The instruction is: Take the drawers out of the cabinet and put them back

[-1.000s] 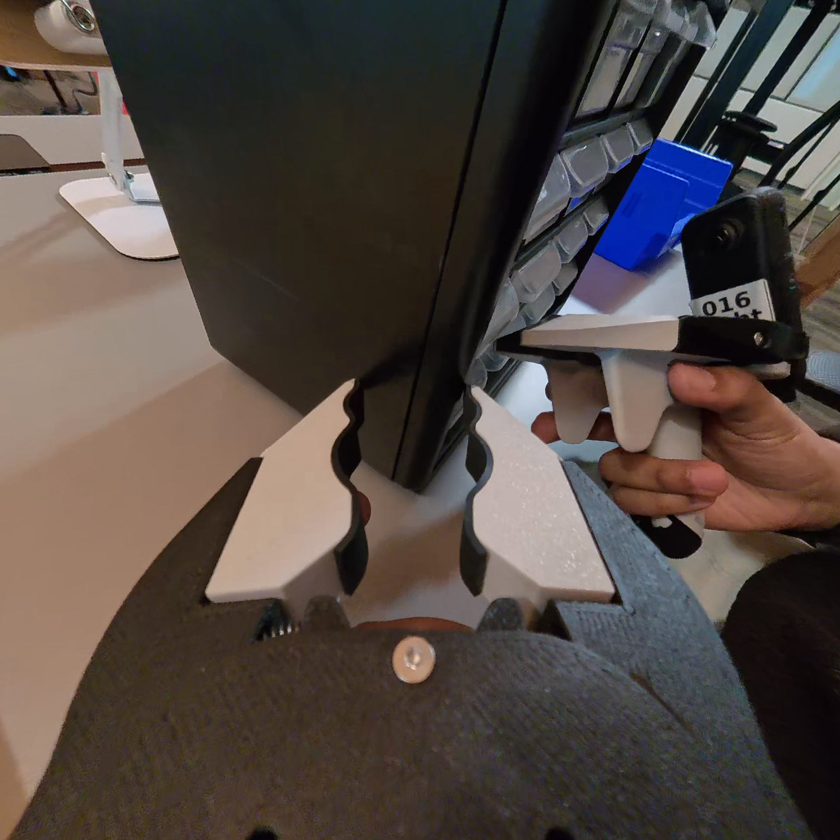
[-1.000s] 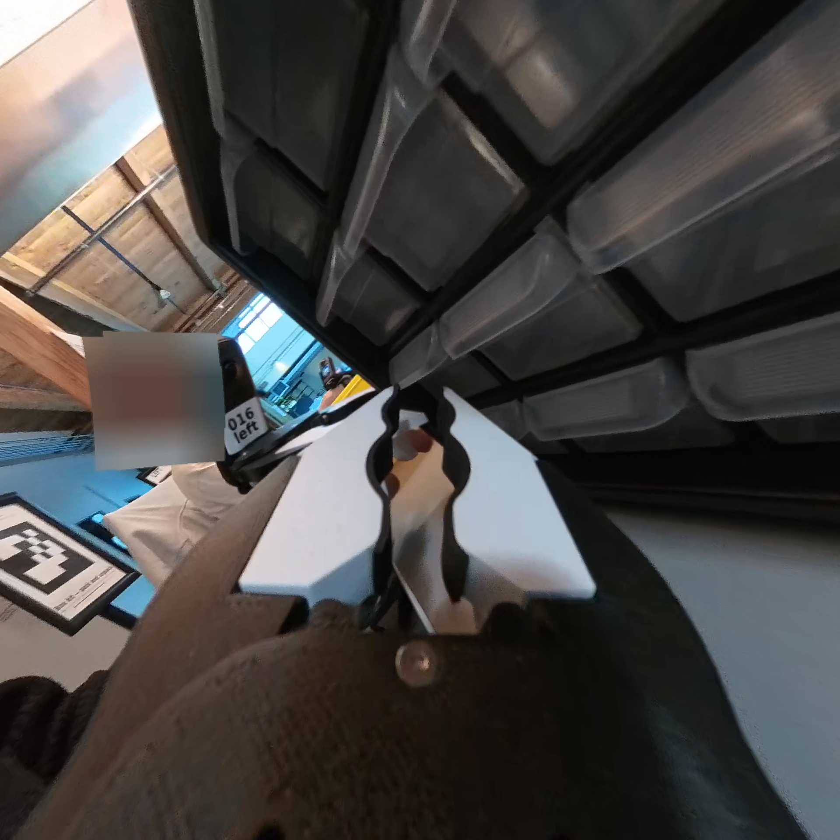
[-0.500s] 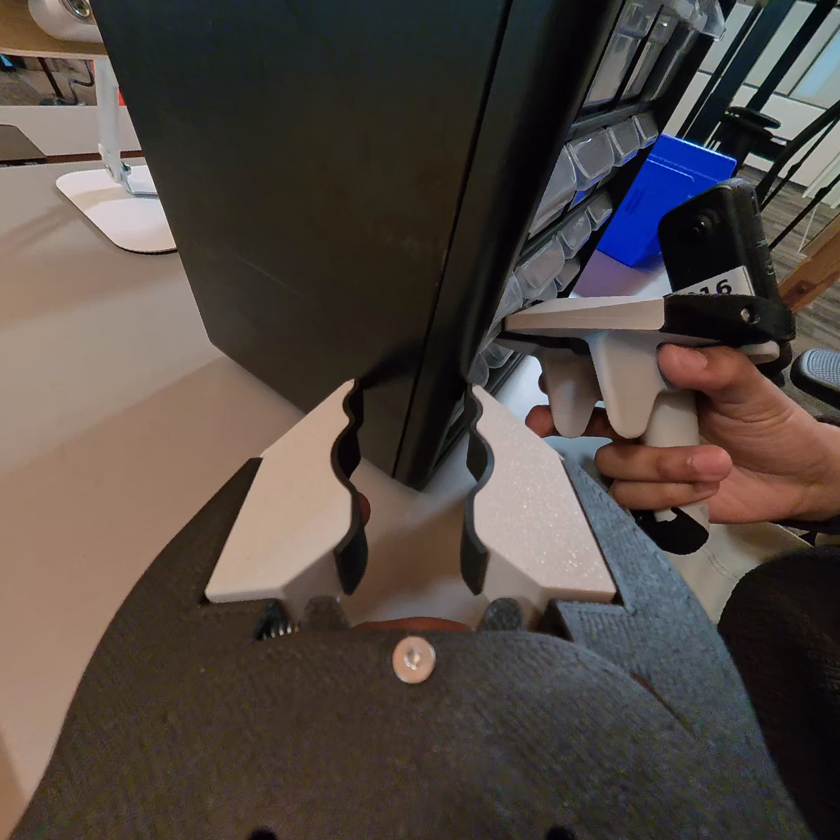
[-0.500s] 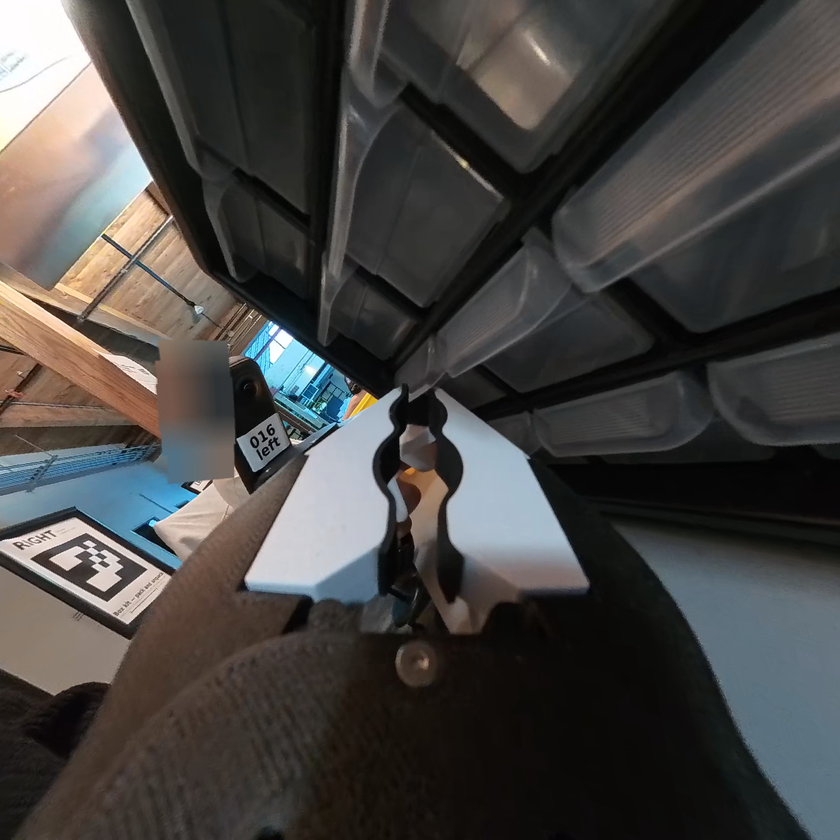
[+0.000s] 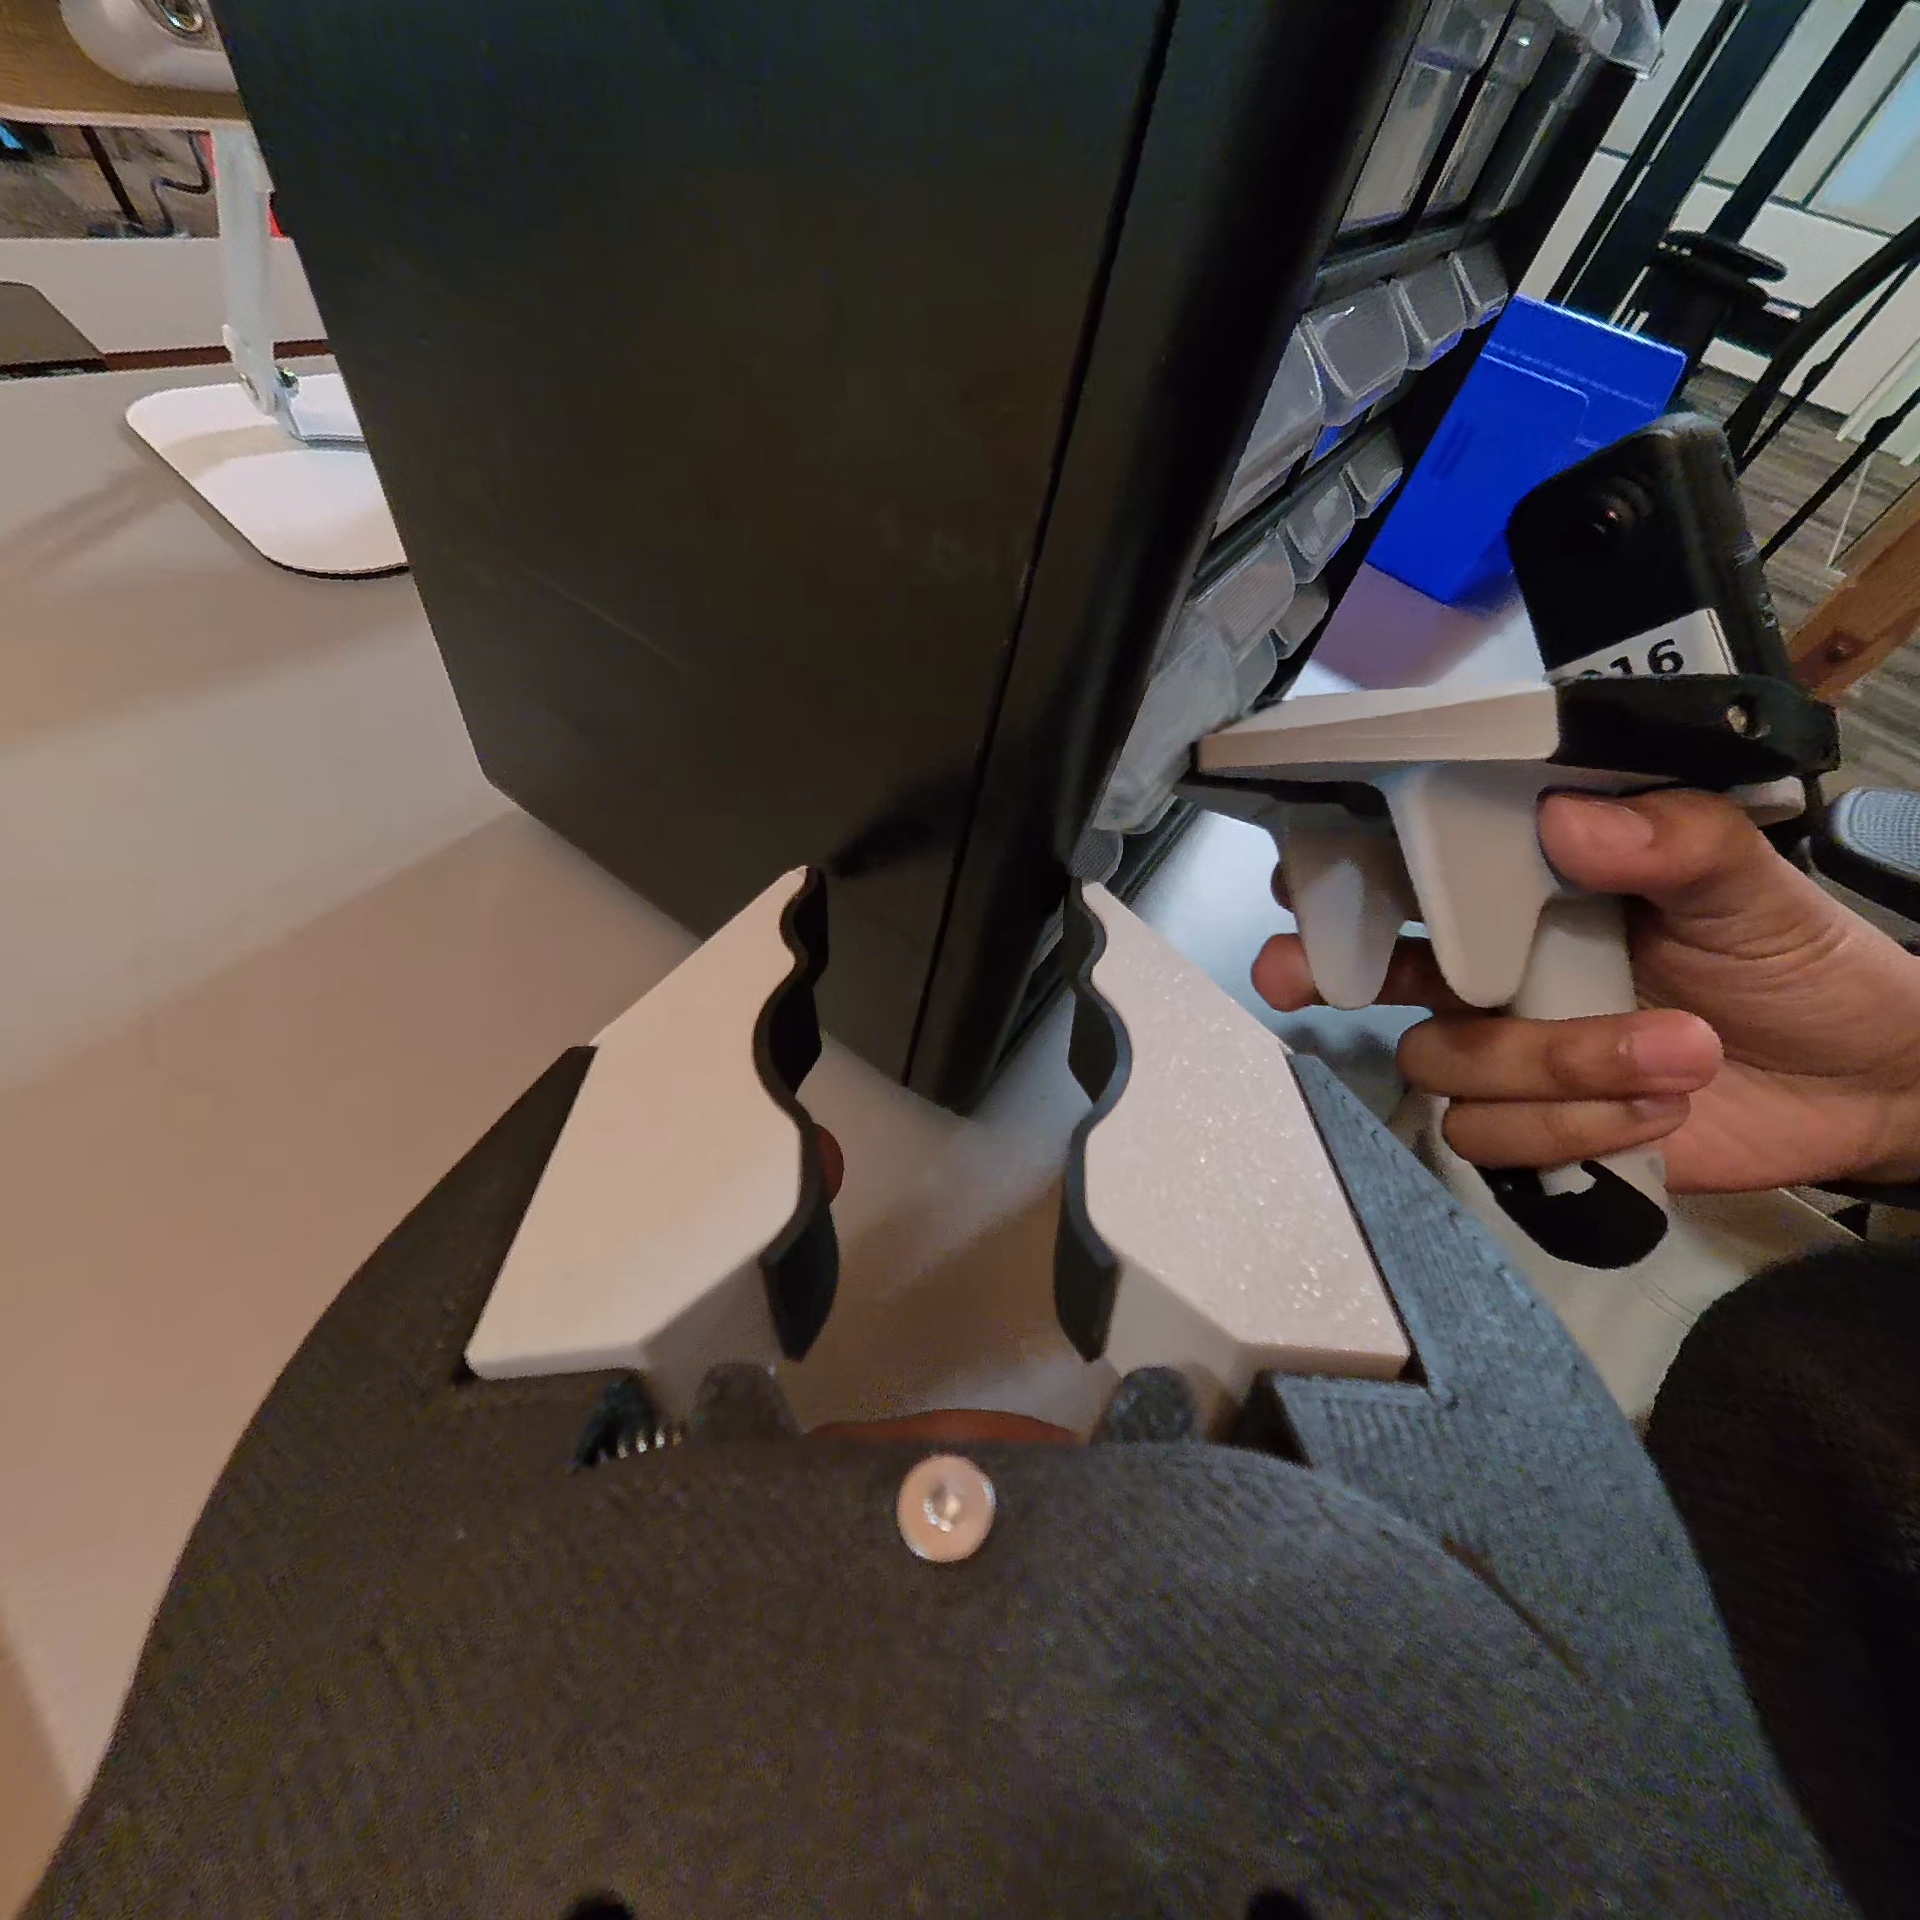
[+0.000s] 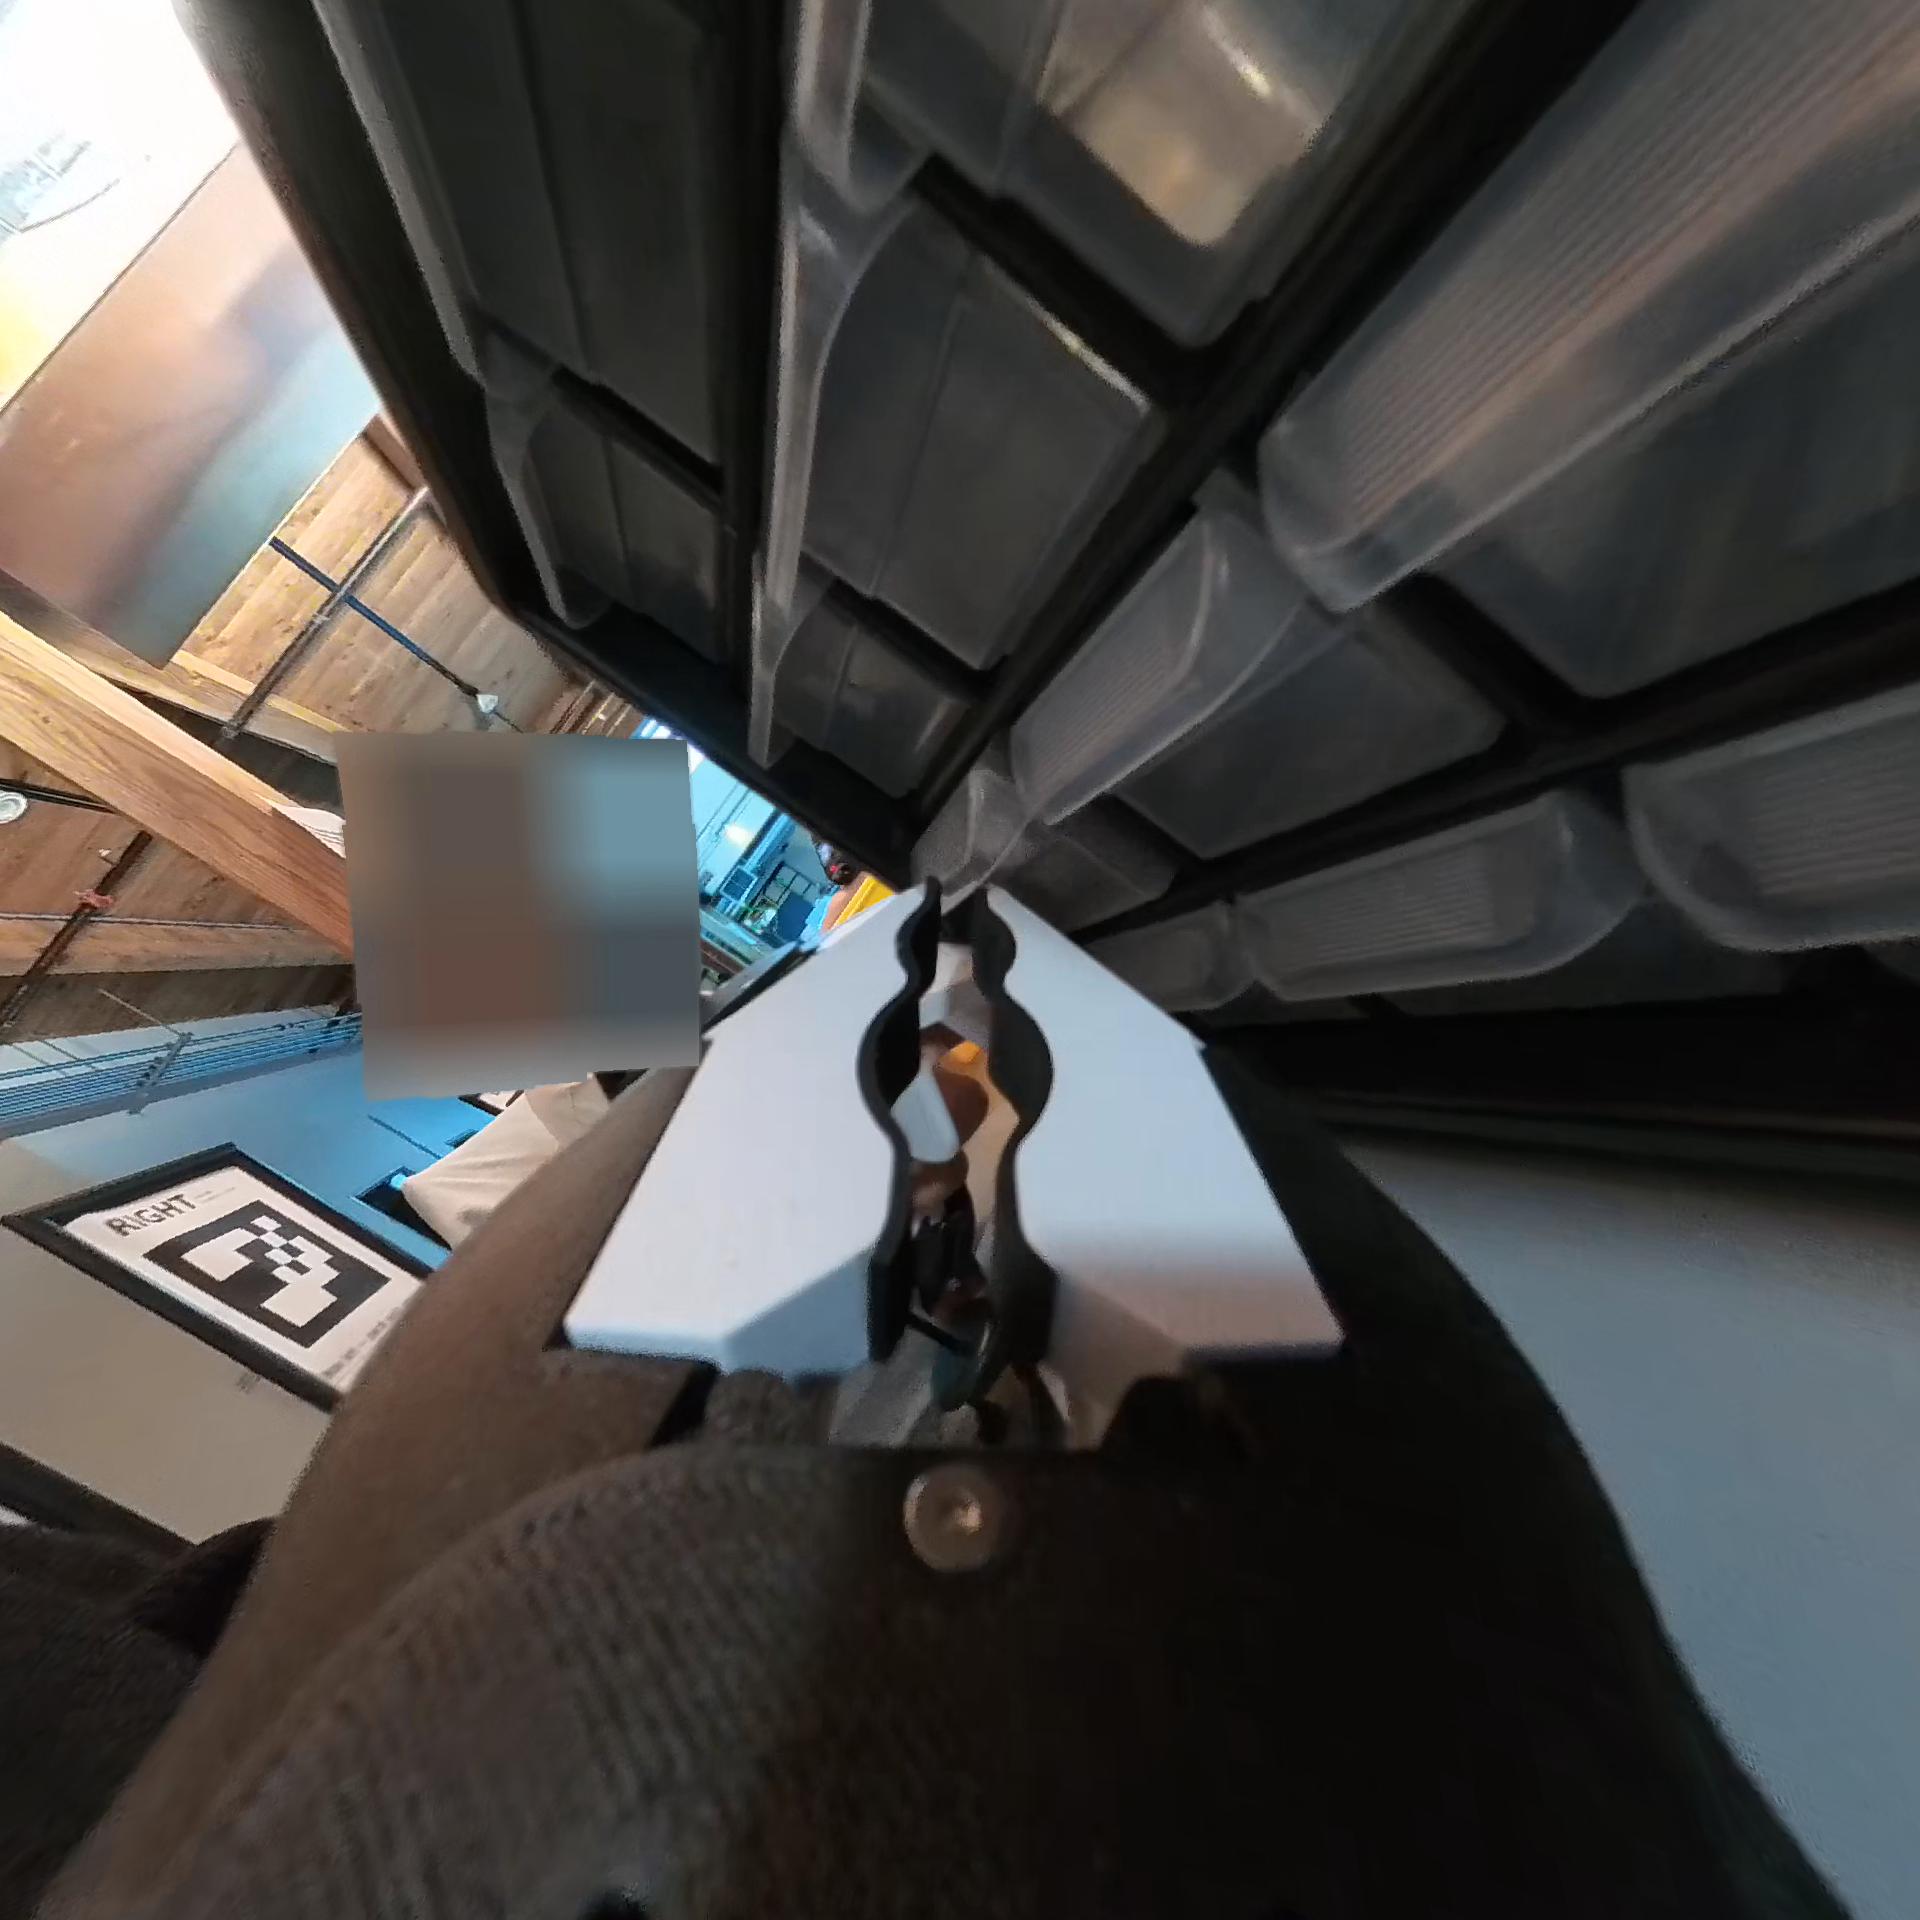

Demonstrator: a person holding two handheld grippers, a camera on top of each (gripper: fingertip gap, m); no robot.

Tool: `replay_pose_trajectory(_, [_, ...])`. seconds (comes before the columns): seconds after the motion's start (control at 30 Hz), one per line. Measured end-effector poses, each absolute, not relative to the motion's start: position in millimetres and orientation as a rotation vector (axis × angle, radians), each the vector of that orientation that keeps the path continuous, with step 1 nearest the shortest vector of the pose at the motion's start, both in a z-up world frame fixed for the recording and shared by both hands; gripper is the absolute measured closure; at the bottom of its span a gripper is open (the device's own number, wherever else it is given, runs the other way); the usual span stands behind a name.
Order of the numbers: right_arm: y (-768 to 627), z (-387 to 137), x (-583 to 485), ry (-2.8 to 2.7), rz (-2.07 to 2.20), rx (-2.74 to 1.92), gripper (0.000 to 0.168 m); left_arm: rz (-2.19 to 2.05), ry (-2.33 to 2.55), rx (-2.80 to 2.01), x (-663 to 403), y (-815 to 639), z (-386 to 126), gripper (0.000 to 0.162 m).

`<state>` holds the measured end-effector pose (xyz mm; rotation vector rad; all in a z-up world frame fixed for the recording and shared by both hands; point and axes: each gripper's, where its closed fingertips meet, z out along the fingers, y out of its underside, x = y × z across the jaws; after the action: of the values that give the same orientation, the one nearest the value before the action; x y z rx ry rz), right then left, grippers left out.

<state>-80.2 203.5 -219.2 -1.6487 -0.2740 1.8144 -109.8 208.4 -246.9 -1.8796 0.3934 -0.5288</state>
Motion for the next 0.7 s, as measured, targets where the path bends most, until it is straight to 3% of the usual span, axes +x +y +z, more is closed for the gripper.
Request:
replay_pose_trajectory(0.03, [201.2, -219.0, -79.4, -0.273, 1.825, -1.648, 0.165, -0.53, 0.393, -1.88, -109.9, 208.4, -246.9, 0.118])
replay_pose_trajectory(0.43, [160.3, -220.0, -76.3, -0.559, 1.634, -1.644, 0.159, -0.535, 0.405, -1.884, -111.6, 206.8, -247.4, 0.119])
replay_pose_trajectory(0.7, [179.4, -195.3, -66.3, -1.178, 0.617, -1.331, 0.15, -0.602, 0.402, -1.877, -116.7, 203.0, -244.5, 0.117])
